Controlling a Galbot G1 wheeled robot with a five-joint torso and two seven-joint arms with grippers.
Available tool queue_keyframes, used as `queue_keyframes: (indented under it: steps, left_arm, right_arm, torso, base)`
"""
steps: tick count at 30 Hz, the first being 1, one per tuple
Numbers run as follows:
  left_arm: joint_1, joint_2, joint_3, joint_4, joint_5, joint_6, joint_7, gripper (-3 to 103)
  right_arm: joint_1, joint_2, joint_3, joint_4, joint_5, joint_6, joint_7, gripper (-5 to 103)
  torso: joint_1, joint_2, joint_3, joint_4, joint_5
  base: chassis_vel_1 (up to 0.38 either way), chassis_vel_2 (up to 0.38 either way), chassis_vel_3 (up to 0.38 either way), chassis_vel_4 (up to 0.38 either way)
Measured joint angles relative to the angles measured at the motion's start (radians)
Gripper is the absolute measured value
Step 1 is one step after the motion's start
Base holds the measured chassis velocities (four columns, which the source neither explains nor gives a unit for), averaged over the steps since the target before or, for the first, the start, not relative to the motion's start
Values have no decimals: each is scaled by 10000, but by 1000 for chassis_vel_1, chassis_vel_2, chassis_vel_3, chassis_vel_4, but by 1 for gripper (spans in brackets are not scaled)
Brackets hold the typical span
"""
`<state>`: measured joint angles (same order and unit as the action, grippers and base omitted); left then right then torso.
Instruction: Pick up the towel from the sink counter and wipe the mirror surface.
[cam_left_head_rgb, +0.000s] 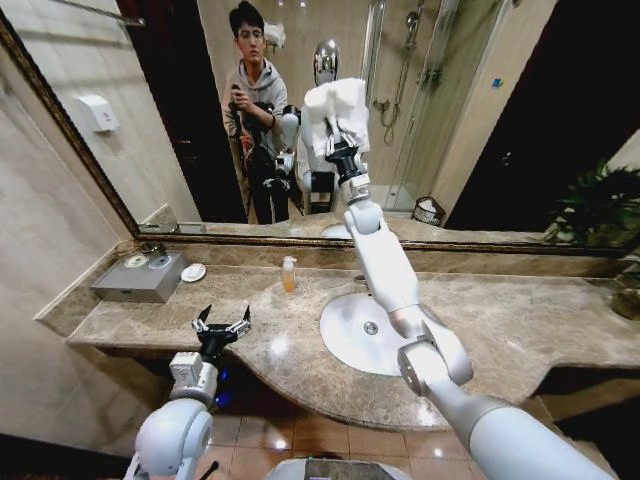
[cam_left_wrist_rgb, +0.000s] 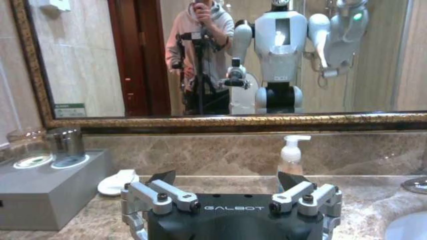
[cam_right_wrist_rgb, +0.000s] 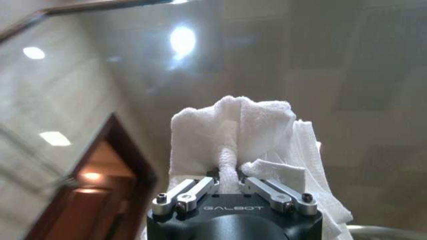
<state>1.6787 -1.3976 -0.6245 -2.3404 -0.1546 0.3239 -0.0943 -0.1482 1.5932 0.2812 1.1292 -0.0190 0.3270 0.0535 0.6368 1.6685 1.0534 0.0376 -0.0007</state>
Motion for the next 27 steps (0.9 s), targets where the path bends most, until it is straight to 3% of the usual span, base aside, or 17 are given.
queue_keyframes:
  steps: [4,5,8,12,18,27]
  left_arm:
    - [2,1,-2,0,0,0,-1,100]
    - [2,1,-2,0,0,0,-1,100]
    - [1,1,0,0,0,0,0,100]
    - [-1,1,0,0,0,0,0,100]
    - [2,1,1,0,-1,0,0,100]
    - [1,0,0,0,0,0,-1,100]
  right_arm:
    - [-117,-1248,791,536,808,-346,447,8]
    - [-117,-1248,791,536,808,-346,447,8]
    - [-445,-2104,1568,1053,1278,-661,694,8]
    - [-845,-2524,1795,1589,1528,-742,775,8]
    - [-1917,-2504,1525,3050,2023,-945,521,8]
    - [-4205,-2808,1153,5875,2640,-1515,317,8]
  torso:
    - [-1,3,-1,-18,8]
    - [-1,3,-1,-18,8]
    - [8,-2,6,-41,26]
    - [15,-4,7,-38,17]
    - [12,-5,5,-8,10]
    - [2,-2,1,-20,7]
  base:
    - [0,0,0,0]
    - [0,0,0,0]
    - [0,0,0,0]
    - [-49,-11,4,-16]
    - [-12,-2,4,-1]
    - [0,0,0,0]
